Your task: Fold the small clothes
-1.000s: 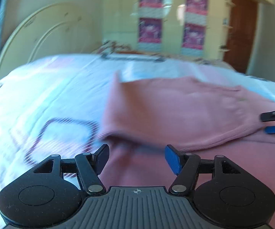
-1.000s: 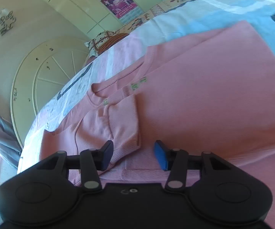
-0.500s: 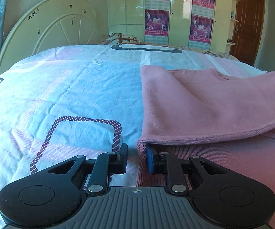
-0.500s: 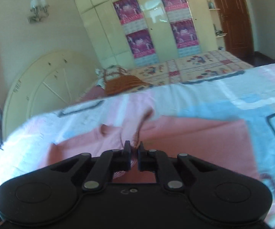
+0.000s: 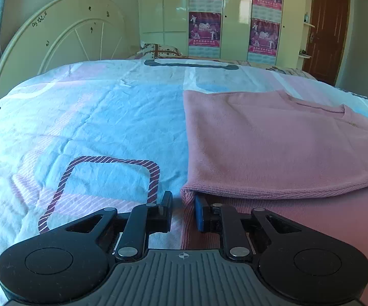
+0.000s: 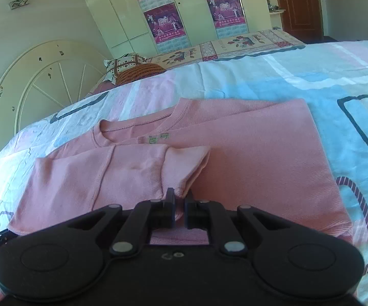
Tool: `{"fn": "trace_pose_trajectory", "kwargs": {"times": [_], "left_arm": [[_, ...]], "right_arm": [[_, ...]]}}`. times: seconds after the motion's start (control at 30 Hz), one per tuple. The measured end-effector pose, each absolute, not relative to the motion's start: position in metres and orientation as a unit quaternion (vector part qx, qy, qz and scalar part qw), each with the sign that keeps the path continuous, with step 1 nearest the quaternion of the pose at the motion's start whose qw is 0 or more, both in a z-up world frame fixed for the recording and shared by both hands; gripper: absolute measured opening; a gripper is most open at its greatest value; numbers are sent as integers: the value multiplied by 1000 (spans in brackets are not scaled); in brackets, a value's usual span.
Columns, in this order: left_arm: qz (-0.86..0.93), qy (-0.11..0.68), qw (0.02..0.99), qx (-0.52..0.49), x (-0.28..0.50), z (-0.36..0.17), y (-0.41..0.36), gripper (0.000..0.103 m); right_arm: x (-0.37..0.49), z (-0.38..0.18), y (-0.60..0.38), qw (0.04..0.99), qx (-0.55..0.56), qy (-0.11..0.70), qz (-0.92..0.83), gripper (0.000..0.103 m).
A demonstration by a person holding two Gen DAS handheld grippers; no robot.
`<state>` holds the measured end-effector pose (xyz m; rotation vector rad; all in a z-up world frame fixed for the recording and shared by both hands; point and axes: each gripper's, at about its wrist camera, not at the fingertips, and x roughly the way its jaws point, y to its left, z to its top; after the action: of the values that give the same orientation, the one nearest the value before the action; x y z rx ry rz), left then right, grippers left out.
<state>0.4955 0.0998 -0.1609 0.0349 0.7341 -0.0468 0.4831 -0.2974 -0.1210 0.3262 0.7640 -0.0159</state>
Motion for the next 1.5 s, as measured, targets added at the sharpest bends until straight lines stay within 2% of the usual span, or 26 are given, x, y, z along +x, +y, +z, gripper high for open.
{"fn": "trace_pose_trajectory", "kwargs": {"times": [0.17,0.2,0.27,0.3,0.4,0.43,0.47,0.53,0.6,0.67,0.7,0.77,0.8,0.87,1.0,1.07,1.13,1.2,1.23,1.27,1.33,1.43,1.5], "left_arm": [[-31,367,929,34,496,-156,100,18],[-30,365,930,33,492,-151,101,19],[-40,332,942,28,478,-134,102,20],[-46,321,946,21,475,-127,100,21],[-87,321,943,12,481,-125,75,21],[-98,327,940,17,487,-130,61,21],[-110,334,936,18,492,-136,49,21],[-123,356,926,28,500,-150,29,21],[-122,352,927,44,500,-160,22,22],[-130,361,923,35,503,-157,27,23],[-130,364,922,27,506,-153,30,24],[-127,354,926,27,518,-148,31,31],[-122,350,928,34,527,-147,29,43],[-121,341,932,36,551,-142,28,49],[-98,347,932,37,614,-144,34,49],[-78,371,925,19,643,-155,49,49],[-95,366,926,-17,656,-159,65,49],[-85,362,928,-25,655,-151,67,49],[-72,343,936,-16,648,-145,63,49],[-85,334,939,-14,642,-141,57,49],[-116,329,937,-11,632,-139,37,49],[-162,334,928,25,627,-146,-2,50],[-169,341,924,44,625,-155,-17,50]], "right_arm": [[489,-135,-297,903,148,403,-21,9],[487,-132,-298,905,146,399,-28,15],[475,-117,-299,920,130,365,-66,51],[469,-108,-300,928,129,343,-64,53],[470,-101,-291,931,132,340,-19,32],[476,-104,-281,927,127,352,5,19],[481,-109,-271,924,118,364,22,14],[488,-121,-250,920,84,381,46,13],[493,-139,-244,906,55,418,32,5],[490,-137,-254,905,84,417,29,0],[490,-132,-256,905,88,416,28,0],[491,-121,-254,918,77,387,31,13],[497,-118,-253,923,75,377,30,17],[520,-118,-254,921,81,381,24,17],[568,-128,-249,918,77,389,23,14],[586,-136,-255,913,69,402,-10,5],[594,-142,-267,912,85,400,-20,3],[594,-138,-267,913,84,398,-19,15],[591,-133,-265,918,84,388,-17,34],[587,-127,-262,923,90,373,-7,45],[587,-120,-240,928,87,360,32,40],[599,-123,-199,921,55,375,92,22],[605,-129,-180,917,36,382,107,24]]}}
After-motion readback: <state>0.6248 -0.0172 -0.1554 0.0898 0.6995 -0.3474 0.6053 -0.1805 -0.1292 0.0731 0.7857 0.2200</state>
